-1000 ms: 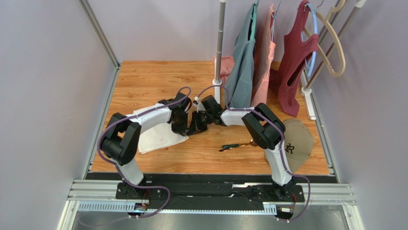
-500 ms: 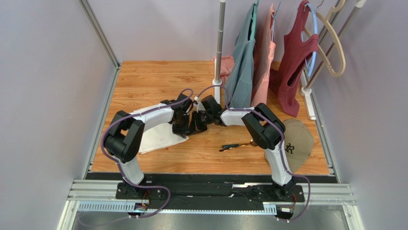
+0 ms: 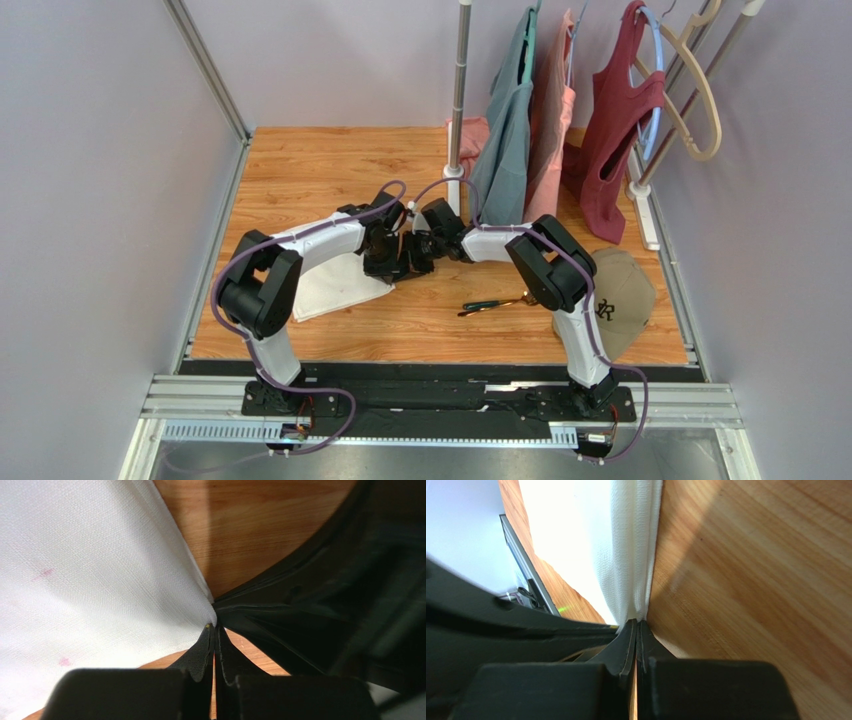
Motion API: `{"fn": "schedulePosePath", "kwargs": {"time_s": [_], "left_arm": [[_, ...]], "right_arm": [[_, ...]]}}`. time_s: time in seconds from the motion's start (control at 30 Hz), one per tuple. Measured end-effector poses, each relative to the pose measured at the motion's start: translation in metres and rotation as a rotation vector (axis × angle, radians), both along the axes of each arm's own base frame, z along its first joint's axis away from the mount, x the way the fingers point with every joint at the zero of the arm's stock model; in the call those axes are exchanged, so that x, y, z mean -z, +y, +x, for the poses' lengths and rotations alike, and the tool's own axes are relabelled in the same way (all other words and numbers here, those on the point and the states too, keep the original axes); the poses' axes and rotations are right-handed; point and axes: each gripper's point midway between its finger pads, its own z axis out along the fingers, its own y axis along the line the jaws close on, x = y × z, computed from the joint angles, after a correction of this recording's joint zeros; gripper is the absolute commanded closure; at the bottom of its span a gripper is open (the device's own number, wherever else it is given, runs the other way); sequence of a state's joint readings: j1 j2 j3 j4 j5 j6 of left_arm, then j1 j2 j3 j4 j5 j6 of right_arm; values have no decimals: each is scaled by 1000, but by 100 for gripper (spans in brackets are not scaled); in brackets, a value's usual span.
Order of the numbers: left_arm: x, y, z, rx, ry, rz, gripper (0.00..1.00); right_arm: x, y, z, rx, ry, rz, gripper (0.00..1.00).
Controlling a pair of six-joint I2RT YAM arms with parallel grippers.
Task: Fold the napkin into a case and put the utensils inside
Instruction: Smooth out the lower triangle-folded napkin at the center of the board.
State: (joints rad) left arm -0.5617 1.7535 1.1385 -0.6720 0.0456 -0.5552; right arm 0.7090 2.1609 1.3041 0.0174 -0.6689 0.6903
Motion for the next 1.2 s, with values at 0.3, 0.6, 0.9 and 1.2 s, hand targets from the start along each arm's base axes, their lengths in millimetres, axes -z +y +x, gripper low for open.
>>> {"fn": "schedulePosePath", "kwargs": {"time_s": [0.3, 0.6, 0.9, 1.2], "left_arm": [[10, -4, -5, 0, 46, -17, 41], [-118, 13, 8, -57, -235, -258, 27], [-162, 147, 16, -410, -423, -311, 30], [-118, 169, -5, -561, -283, -418, 27]], "right_arm": [[2, -8, 6, 18, 4, -16, 100], [-3, -29, 39, 15, -159, -202, 64], [-65, 3, 29, -67, -359, -277, 60], [-44, 40, -5, -179, -262, -202, 73]]}}
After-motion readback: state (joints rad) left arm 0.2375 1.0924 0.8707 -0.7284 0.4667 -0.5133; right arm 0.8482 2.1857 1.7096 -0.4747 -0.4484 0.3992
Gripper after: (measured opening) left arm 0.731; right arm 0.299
